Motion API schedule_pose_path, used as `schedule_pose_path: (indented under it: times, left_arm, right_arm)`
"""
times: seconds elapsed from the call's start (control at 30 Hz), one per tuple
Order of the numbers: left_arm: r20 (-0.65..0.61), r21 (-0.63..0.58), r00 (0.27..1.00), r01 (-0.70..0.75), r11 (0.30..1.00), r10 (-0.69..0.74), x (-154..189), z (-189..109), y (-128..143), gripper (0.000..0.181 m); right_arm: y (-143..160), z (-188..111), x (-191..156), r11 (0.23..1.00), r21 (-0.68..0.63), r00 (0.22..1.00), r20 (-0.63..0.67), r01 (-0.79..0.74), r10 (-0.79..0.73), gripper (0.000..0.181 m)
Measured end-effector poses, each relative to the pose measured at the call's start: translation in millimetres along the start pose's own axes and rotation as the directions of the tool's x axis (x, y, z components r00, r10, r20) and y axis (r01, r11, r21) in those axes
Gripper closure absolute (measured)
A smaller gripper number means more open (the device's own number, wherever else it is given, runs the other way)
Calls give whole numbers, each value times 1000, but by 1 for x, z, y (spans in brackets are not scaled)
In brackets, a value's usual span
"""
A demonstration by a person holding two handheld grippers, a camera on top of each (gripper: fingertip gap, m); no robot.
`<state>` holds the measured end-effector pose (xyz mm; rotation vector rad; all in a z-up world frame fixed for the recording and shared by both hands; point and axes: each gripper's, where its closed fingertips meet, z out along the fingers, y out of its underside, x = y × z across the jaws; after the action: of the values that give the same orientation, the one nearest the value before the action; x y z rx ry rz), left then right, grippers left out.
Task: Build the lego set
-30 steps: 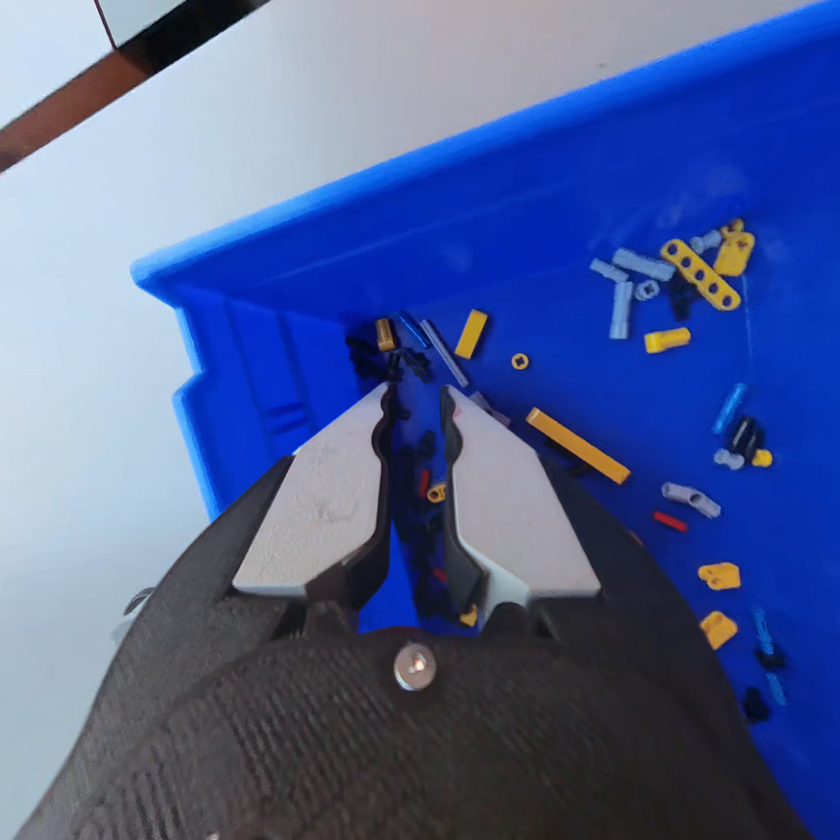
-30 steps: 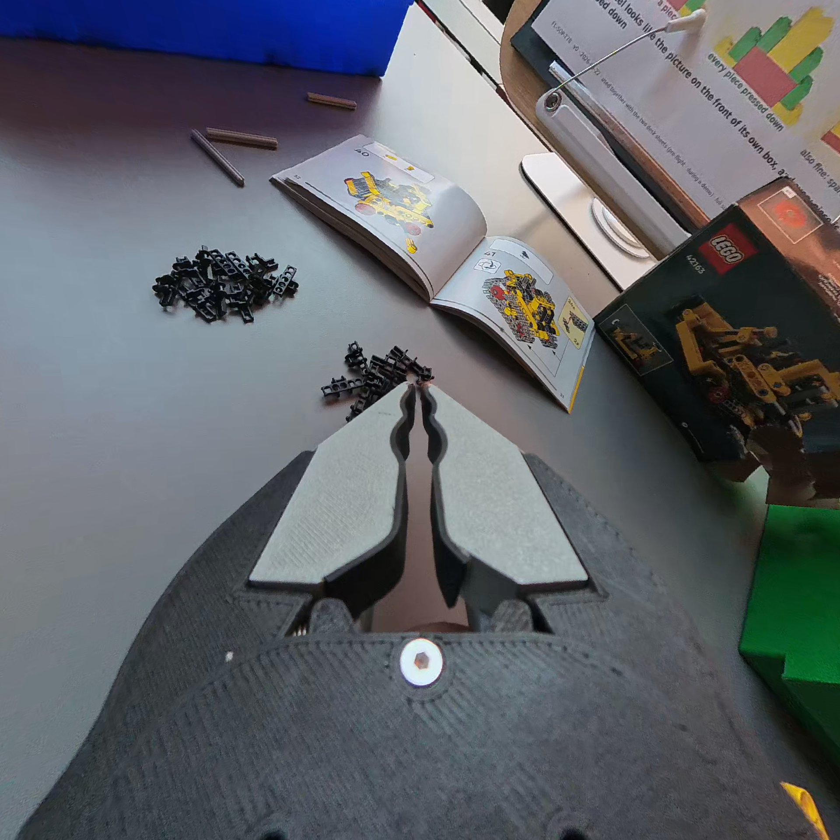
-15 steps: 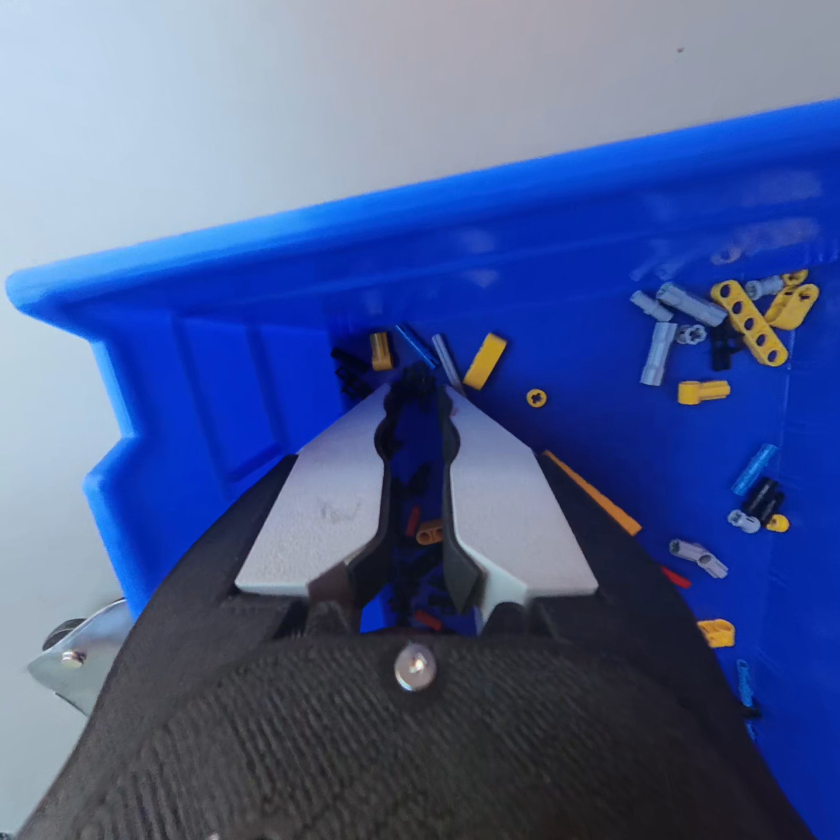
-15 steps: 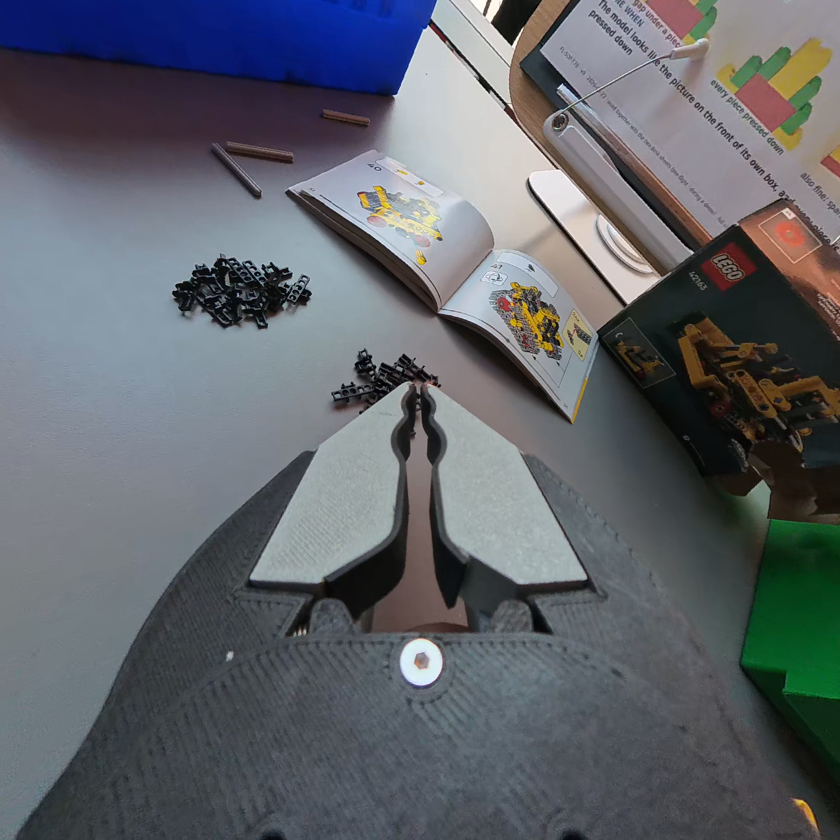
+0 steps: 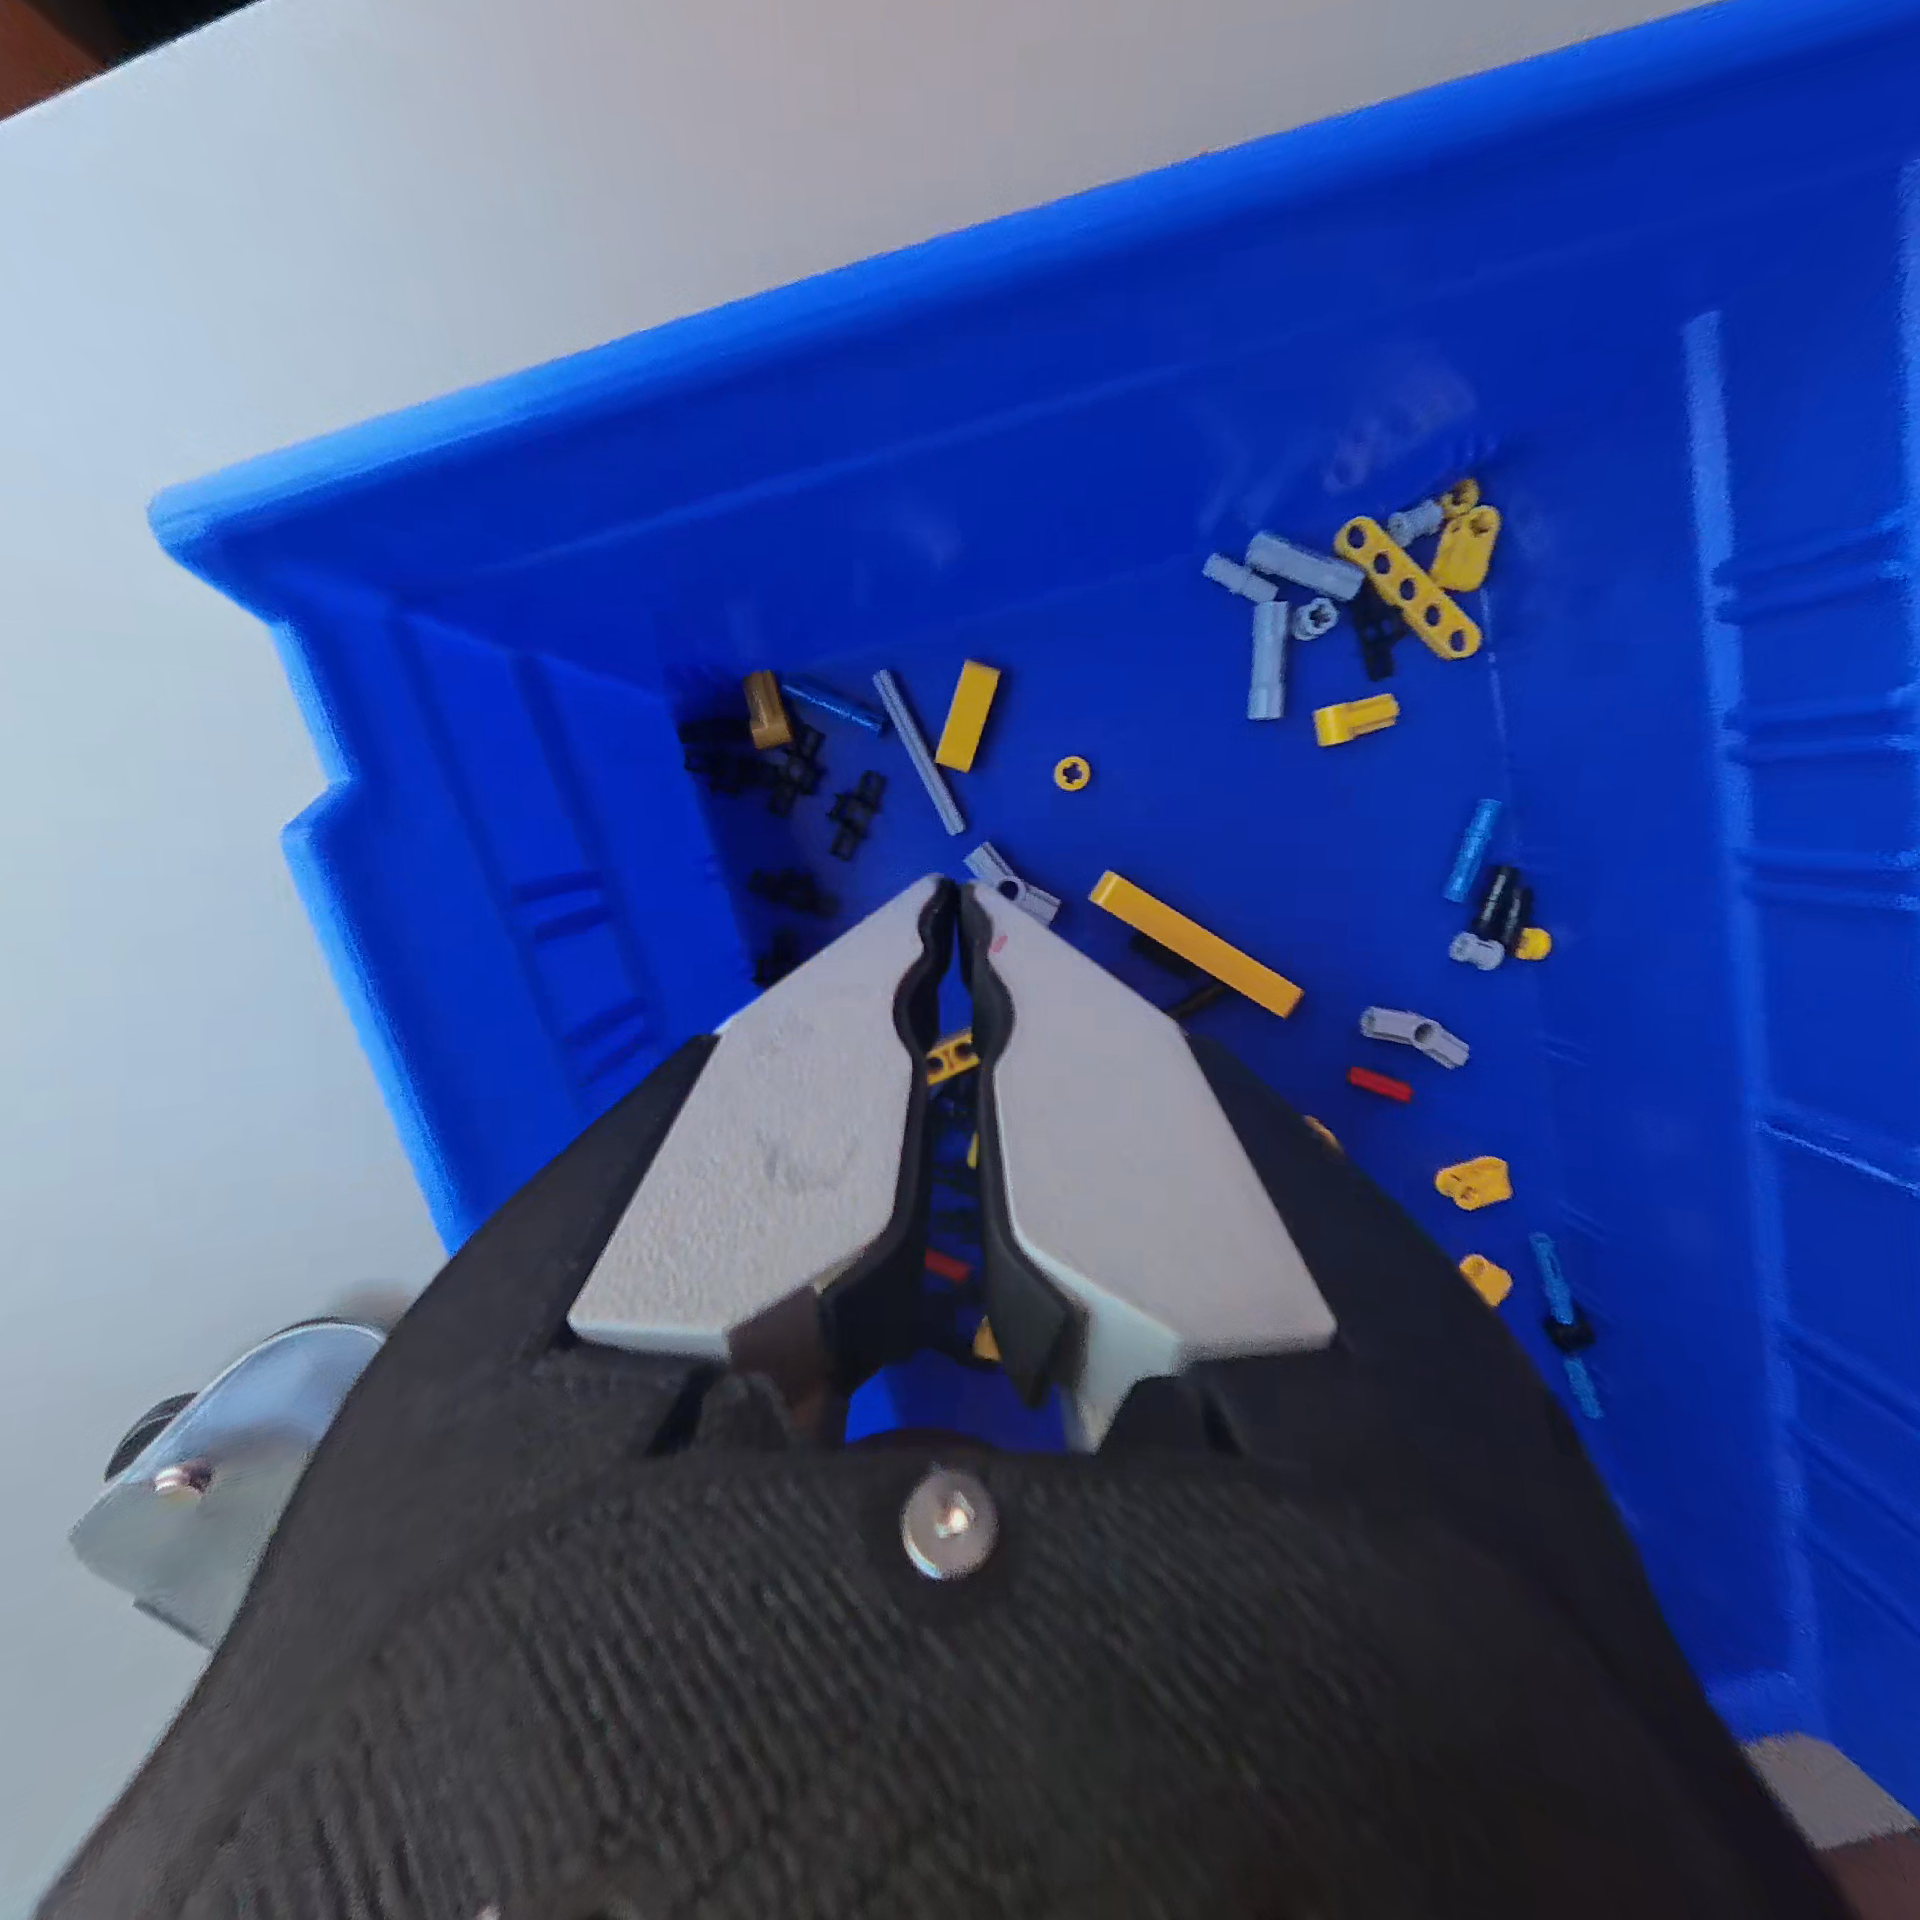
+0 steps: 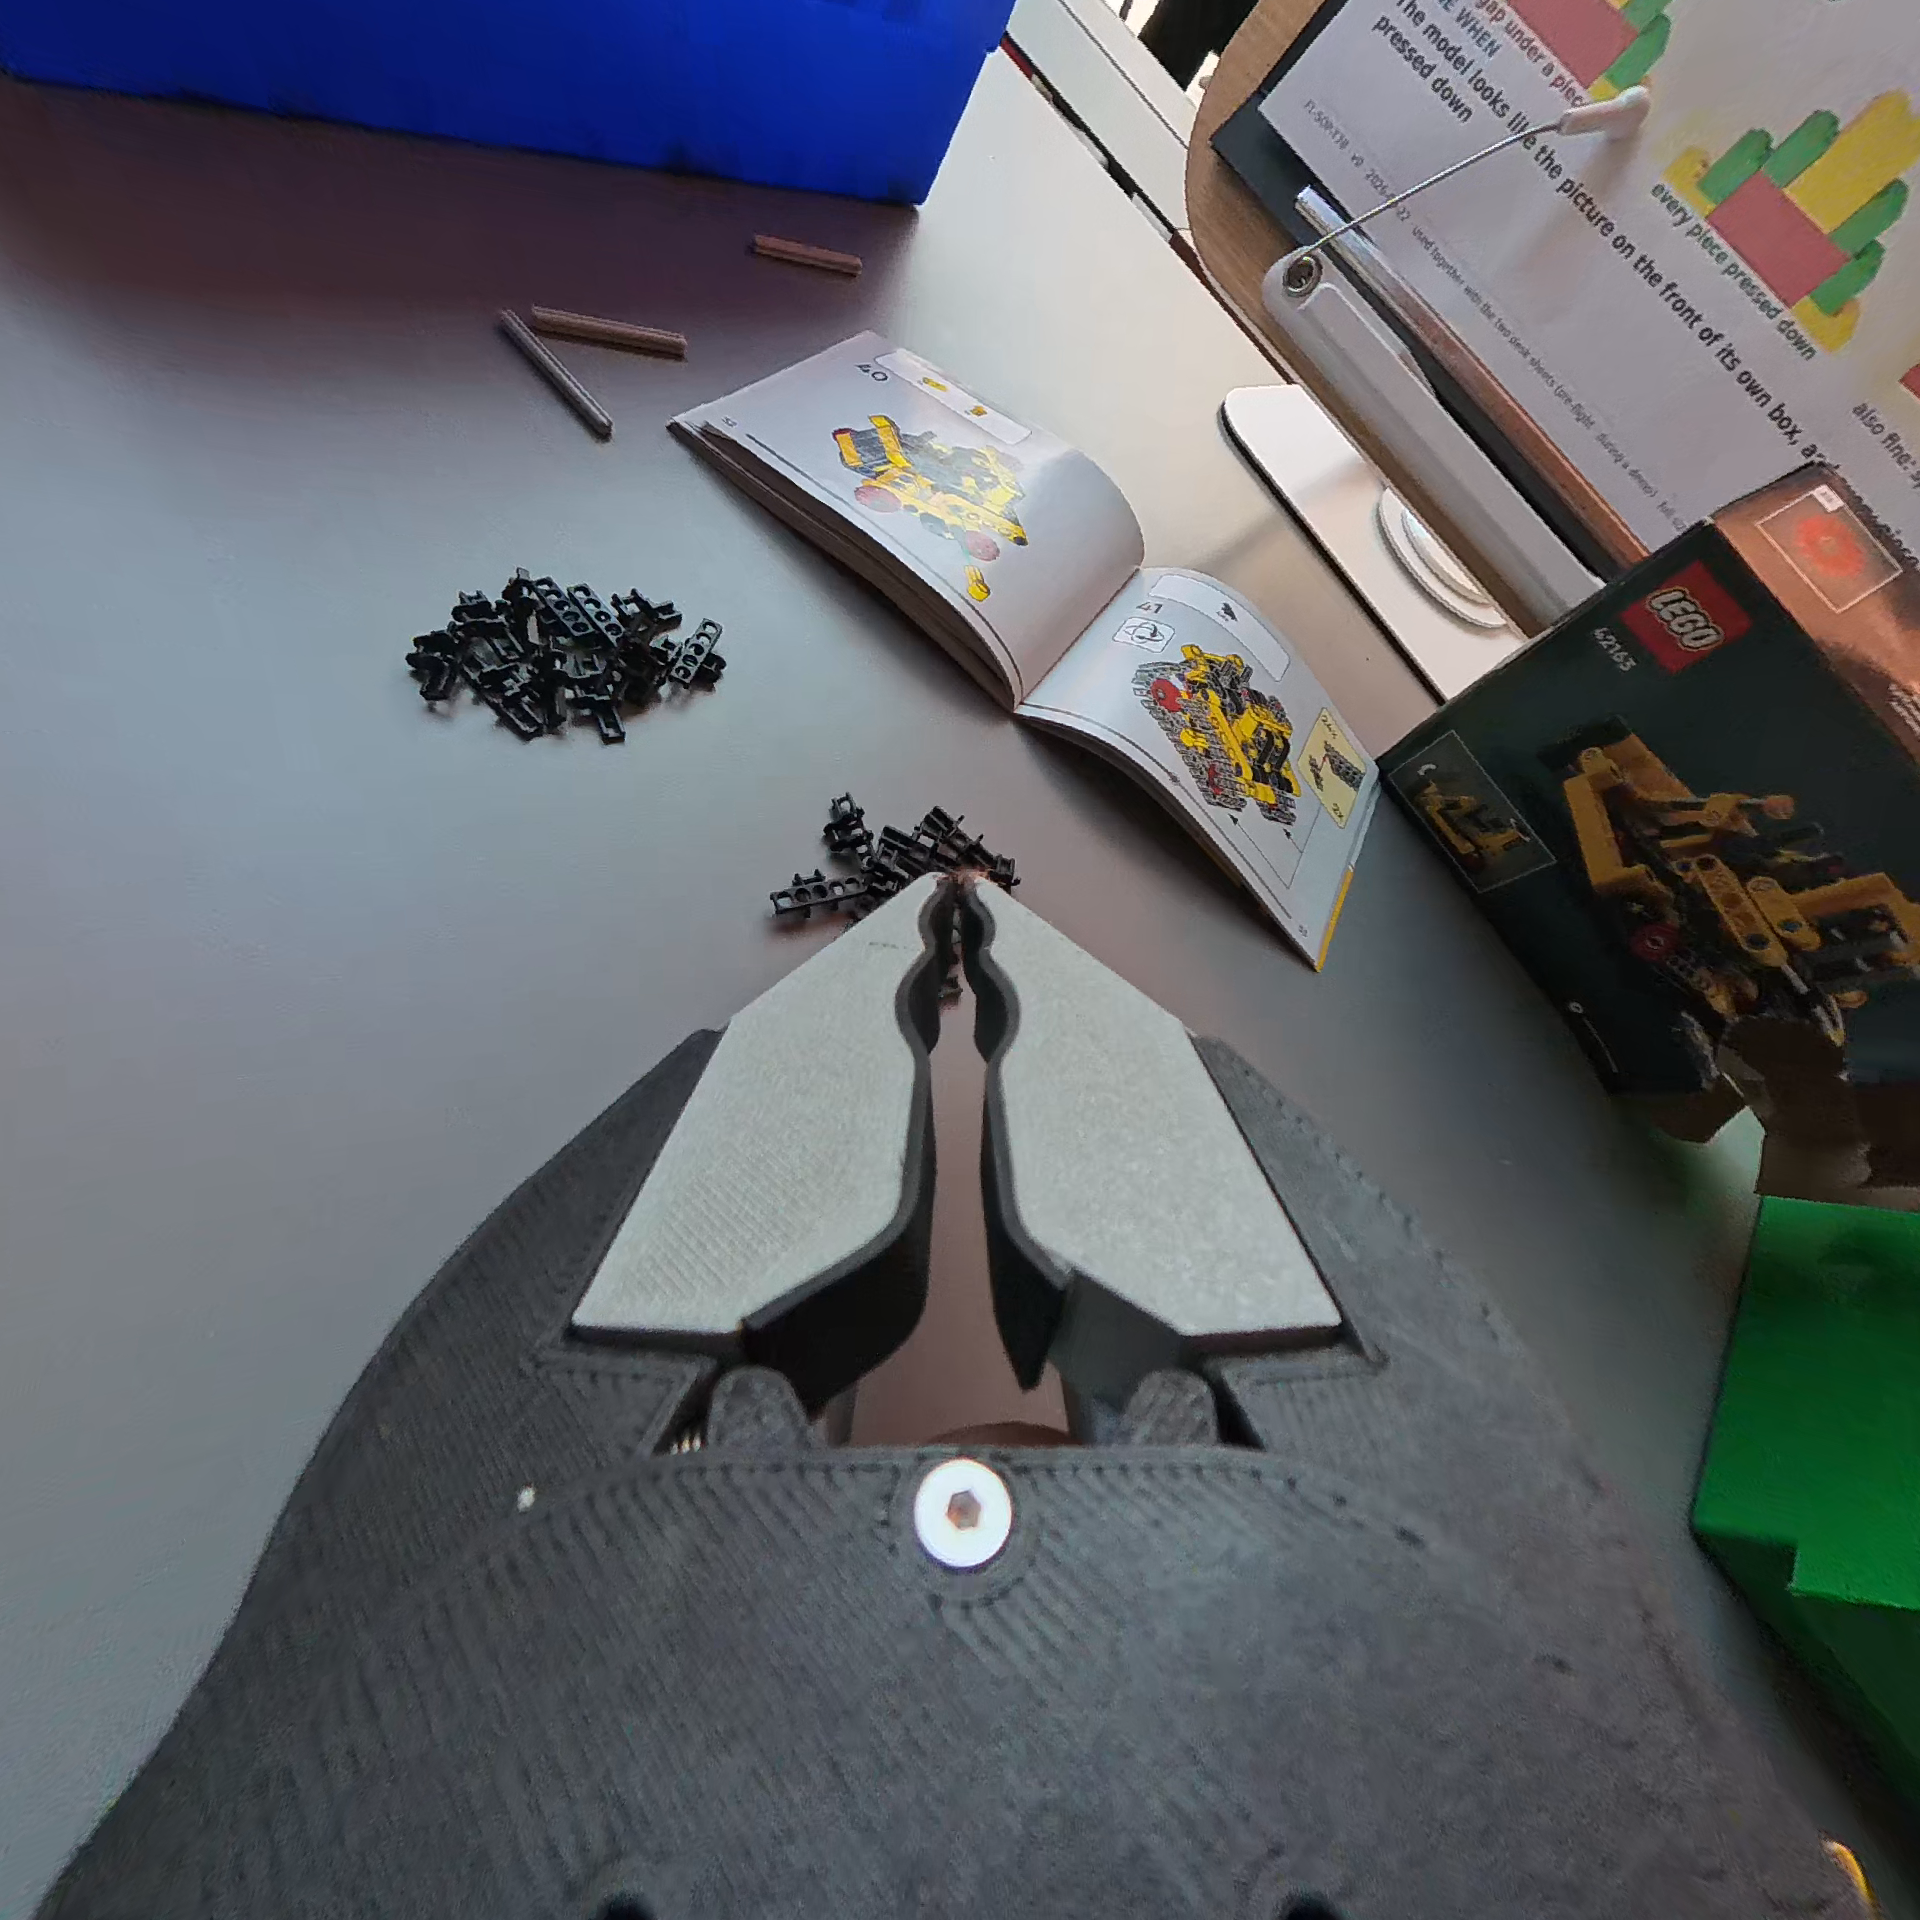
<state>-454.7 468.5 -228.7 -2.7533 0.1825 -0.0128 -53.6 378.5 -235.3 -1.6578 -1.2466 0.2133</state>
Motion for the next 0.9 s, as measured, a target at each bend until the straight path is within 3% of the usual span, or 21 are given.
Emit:
schedule_pose_path:
  times: [0.03,0.17,0.23,0.3,0.33,0.43,0.9]
  left_arm:
    - [-9,14,1000,-5,1000,5,2,-2,-2,181]
    - [7,8,999,-43,999,43,1,1,-1,181]
    - [54,-37,997,-53,998,55,-5,8,2,160]
    - [119,-69,988,-91,993,99,-14,15,1,181]
    - [140,-90,984,-99,991,111,-17,19,2,181]
    - [162,-161,980,-92,983,118,-22,30,6,159]
    - [111,-235,980,-133,963,163,-20,39,7,177]
  right_arm:
    - [0,0,0,1000,-1,1000,-1,1,-1,181]
    - [0,0,-1,1000,-1,1000,2,0,0,181]
    - [0,0,-1,1000,-3,1000,1,4,-4,181]
    - [0,0,-1,1000,-3,1000,0,9,-9,181]
    - [0,0,-1,1000,-3,1000,-1,10,-10,181]
    - [1,0,-1,1000,-7,1000,0,12,-12,181]
    - [0,0,-3,1000,0,1000,12,15,-15,181]
